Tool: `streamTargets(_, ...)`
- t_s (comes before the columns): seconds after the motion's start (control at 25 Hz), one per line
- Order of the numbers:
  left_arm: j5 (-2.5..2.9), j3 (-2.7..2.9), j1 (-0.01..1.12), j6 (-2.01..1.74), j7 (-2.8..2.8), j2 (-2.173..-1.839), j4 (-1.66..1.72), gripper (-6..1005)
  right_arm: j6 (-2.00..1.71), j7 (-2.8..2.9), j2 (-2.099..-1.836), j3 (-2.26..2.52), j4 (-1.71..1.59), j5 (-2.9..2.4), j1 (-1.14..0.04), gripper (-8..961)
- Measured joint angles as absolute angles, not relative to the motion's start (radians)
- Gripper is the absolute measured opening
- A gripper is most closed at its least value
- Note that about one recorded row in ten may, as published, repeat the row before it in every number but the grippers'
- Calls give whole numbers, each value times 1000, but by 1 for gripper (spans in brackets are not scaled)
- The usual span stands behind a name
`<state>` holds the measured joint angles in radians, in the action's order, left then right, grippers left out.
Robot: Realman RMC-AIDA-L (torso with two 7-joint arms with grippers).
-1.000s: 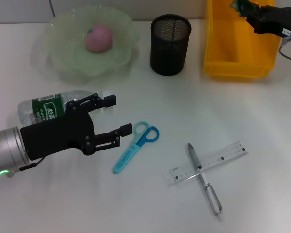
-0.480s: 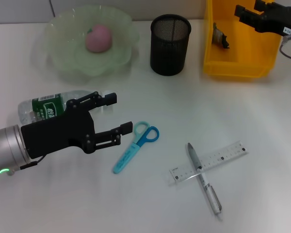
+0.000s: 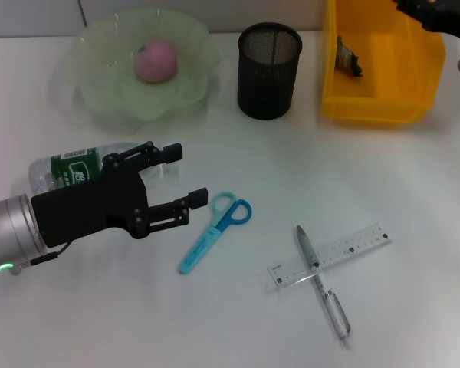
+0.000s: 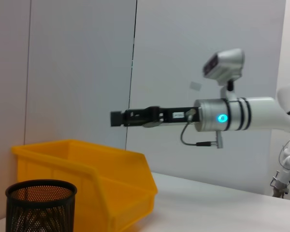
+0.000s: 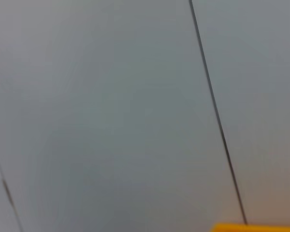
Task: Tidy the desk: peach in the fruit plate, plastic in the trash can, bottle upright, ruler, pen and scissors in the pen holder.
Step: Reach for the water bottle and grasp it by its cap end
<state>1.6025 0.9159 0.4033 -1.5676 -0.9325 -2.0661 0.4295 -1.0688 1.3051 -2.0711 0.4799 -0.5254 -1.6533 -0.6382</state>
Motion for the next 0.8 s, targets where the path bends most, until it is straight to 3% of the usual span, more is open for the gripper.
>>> streamTargets(0.28, 1600, 911, 401, -1562, -943, -2066, 430, 661, -1392, 1300, -2050, 485, -526, -1588, -539, 710)
streamTargets(0.56, 1600, 911, 404, -1560, -975, -2064, 432, 659, -1635, 1283, -2012, 532, -538, -1724, -479, 737)
streamTargets(0.8, 1601, 911, 414, -1552, -1010, -2062, 438, 657, -1670, 1337, -2017, 537, -570, -1951, -493, 760)
